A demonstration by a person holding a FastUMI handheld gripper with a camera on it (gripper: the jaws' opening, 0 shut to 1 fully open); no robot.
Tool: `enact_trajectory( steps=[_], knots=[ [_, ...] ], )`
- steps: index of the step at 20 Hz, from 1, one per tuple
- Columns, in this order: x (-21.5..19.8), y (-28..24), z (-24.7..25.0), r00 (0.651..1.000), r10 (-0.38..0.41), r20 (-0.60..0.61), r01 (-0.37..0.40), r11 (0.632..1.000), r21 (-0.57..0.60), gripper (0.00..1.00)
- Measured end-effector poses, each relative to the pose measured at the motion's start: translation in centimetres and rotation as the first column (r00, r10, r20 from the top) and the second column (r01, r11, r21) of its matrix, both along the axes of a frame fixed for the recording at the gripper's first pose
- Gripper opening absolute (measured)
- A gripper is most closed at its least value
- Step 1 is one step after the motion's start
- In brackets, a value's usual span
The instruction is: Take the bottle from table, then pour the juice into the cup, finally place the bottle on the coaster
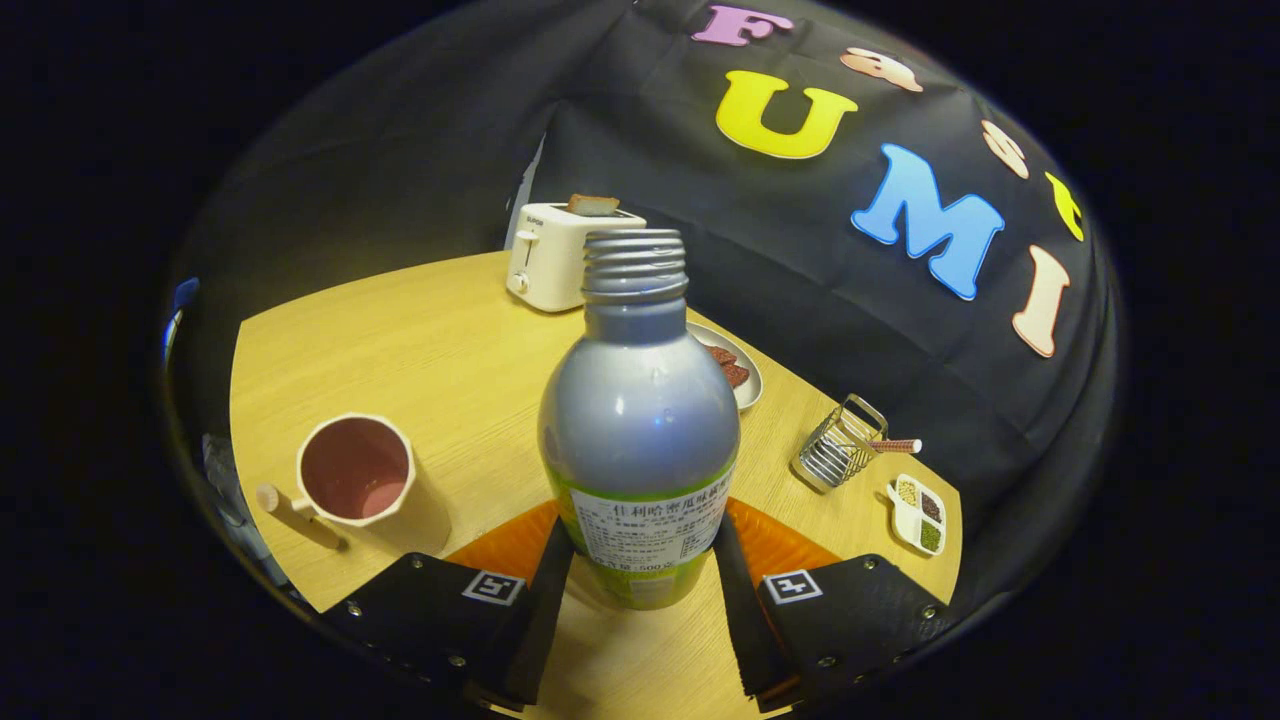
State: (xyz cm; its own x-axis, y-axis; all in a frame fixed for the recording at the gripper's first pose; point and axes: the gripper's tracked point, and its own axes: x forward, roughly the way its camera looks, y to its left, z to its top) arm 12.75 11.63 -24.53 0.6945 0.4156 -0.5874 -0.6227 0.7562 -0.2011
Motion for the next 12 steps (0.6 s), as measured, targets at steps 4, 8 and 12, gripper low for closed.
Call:
enact_trajectory(
  steps=[4, 8, 12],
  knots=[
    [2.4, 0.1, -0.4, 0.998, -0.055, 0.018, 0.053, 0.995, 0.089, 0.72],
    [4.0, 0.3, -0.9, 0.996, -0.090, 0.023, 0.084, 0.980, 0.182, 0.72],
    [5.5, -0.3, -2.4, 0.992, -0.123, 0.016, 0.118, 0.977, 0.180, 0.74]
  ],
)
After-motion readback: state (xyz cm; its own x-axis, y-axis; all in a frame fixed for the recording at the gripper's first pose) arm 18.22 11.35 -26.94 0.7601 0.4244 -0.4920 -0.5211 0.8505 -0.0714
